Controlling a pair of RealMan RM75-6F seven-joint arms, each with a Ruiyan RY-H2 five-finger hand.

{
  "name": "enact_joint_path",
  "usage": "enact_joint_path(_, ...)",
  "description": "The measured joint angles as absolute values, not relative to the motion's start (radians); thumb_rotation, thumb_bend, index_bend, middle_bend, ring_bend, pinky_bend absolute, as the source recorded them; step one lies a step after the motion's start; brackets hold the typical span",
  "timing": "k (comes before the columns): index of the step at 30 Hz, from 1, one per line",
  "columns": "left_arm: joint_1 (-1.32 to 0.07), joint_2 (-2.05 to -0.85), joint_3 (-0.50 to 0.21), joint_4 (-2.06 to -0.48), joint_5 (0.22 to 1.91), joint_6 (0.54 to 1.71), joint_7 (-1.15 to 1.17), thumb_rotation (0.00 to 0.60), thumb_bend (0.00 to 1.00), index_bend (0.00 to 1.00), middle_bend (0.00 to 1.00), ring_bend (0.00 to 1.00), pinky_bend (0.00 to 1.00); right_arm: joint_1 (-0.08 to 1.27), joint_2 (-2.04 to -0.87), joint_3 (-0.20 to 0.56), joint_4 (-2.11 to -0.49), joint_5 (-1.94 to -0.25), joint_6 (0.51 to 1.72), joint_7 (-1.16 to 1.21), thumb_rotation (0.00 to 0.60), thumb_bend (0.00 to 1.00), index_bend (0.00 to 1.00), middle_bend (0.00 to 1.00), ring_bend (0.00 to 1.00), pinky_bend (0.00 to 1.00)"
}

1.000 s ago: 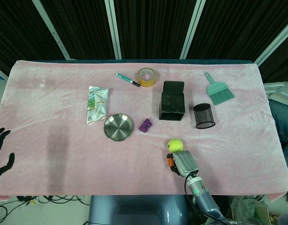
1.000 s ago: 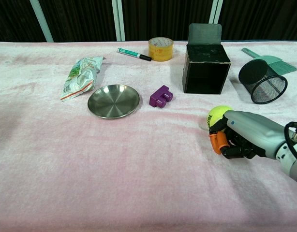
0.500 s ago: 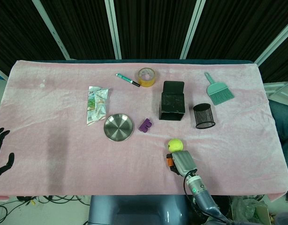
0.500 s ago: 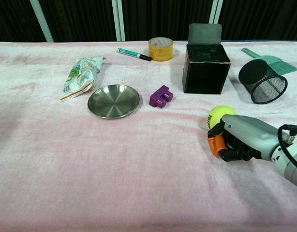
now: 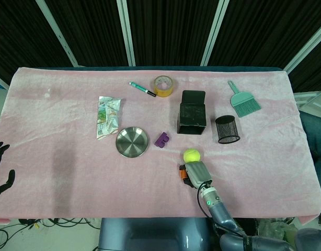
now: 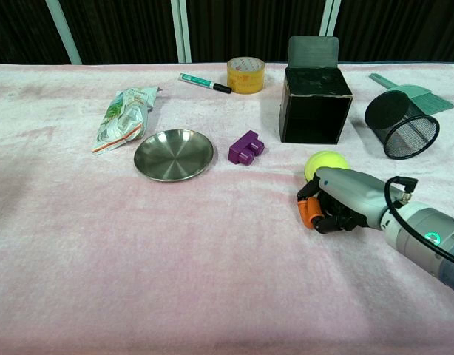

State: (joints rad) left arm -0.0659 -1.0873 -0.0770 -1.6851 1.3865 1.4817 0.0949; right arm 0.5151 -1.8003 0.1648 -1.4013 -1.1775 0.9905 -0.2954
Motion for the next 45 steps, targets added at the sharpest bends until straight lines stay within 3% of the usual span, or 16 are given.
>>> enact_joint_path(23, -0.065, -1.084, -0.089, -1.686, 1.366, 1.484, 0.089, 0.6, 0.46, 0.13, 0.07, 0.02, 0.0, 0.744, -1.889, 0.377, -1.122, -0.932, 0.826, -0.334, 0.6, 0.66, 1.0, 0.94, 0.95, 1.0)
enact_joint_path(45, -0.064, -1.088, -0.09, -1.689, 1.359, 1.485, 0.101, 0.6, 0.46, 0.13, 0.07, 0.02, 0.0, 0.851, -1.937, 0.453, -0.906, -0.847, 0.799, -0.273, 0.6, 0.66, 1.0, 0.94, 0.96, 1.0)
